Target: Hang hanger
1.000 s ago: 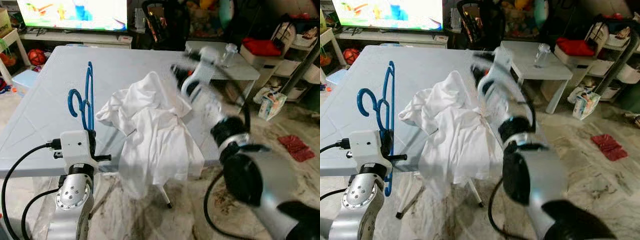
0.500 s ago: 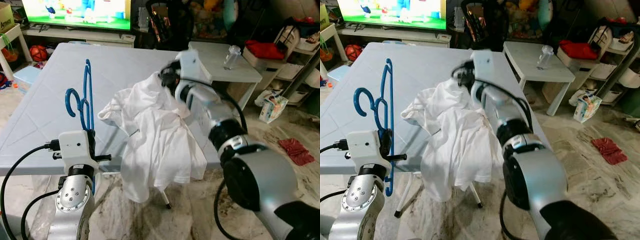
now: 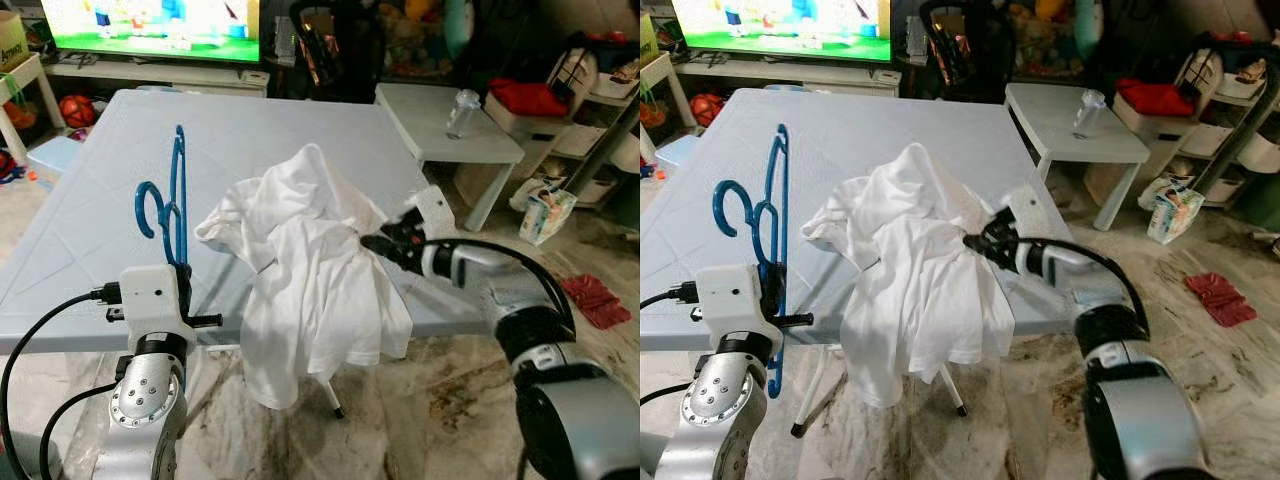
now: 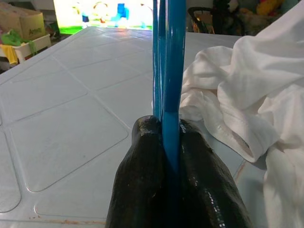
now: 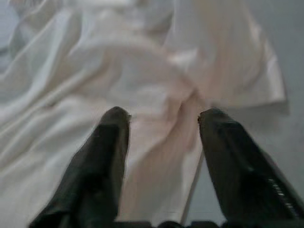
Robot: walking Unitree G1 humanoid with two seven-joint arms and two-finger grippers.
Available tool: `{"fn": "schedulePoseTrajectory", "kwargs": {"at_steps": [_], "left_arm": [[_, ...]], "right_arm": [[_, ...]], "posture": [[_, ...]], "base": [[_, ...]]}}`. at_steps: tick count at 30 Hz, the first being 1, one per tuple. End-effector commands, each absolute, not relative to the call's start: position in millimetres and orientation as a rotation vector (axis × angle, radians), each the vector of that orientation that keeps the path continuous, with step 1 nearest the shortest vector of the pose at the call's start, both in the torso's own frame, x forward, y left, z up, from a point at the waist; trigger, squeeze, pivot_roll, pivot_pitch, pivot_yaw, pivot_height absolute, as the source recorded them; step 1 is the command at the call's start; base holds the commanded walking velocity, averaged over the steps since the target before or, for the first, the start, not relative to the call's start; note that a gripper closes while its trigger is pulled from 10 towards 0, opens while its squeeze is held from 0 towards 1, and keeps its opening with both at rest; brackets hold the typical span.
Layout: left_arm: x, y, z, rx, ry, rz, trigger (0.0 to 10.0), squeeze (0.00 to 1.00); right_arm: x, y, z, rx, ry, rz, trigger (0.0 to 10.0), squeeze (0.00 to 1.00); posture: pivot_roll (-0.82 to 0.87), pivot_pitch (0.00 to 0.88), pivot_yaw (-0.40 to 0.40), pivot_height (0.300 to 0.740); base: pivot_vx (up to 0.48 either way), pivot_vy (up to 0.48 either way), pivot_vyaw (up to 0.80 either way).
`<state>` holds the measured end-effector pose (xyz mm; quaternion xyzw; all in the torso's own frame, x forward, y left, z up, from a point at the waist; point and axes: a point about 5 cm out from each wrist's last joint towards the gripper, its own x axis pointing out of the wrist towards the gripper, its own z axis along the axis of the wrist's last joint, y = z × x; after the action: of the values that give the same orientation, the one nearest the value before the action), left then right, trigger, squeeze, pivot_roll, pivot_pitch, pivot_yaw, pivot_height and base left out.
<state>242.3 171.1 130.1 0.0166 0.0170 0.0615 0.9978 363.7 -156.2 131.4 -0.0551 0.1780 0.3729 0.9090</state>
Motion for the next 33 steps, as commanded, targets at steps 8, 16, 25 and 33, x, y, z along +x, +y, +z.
{"fn": "schedulePoseTrajectory", "kwargs": {"at_steps": [8,16,25,33], "left_arm": [[243.6,170.4,118.8,0.037,0.096,0.117,10.0,0.0],[240.9,171.9,116.8,0.038,0.104,0.122,10.0,0.0],[243.8,170.3,117.6,0.038,0.102,0.112,10.0,0.0],[243.0,169.7,116.5,0.034,0.104,0.115,10.0,0.0]], "right_arm": [[344.9,-142.7,130.9,-0.071,0.395,0.869,10.0,1.0],[328.5,-119.2,116.8,-0.06,0.408,0.834,10.0,1.0],[316.1,-82.3,109.4,-0.238,0.267,0.667,10.0,1.0],[299.9,-71.5,82.0,-0.267,0.363,0.716,10.0,1.0]], "posture": [[0.13,0.0,-0.116,0.74],[0.13,0.0,-0.115,0.74],[0.13,0.0,-0.109,0.74],[0.13,0.0,-0.115,0.74]], "base": [[0.0,0.0,0.0],[0.0,0.0,0.0],[0.0,0.0,0.0],[0.0,0.0,0.0]]}}
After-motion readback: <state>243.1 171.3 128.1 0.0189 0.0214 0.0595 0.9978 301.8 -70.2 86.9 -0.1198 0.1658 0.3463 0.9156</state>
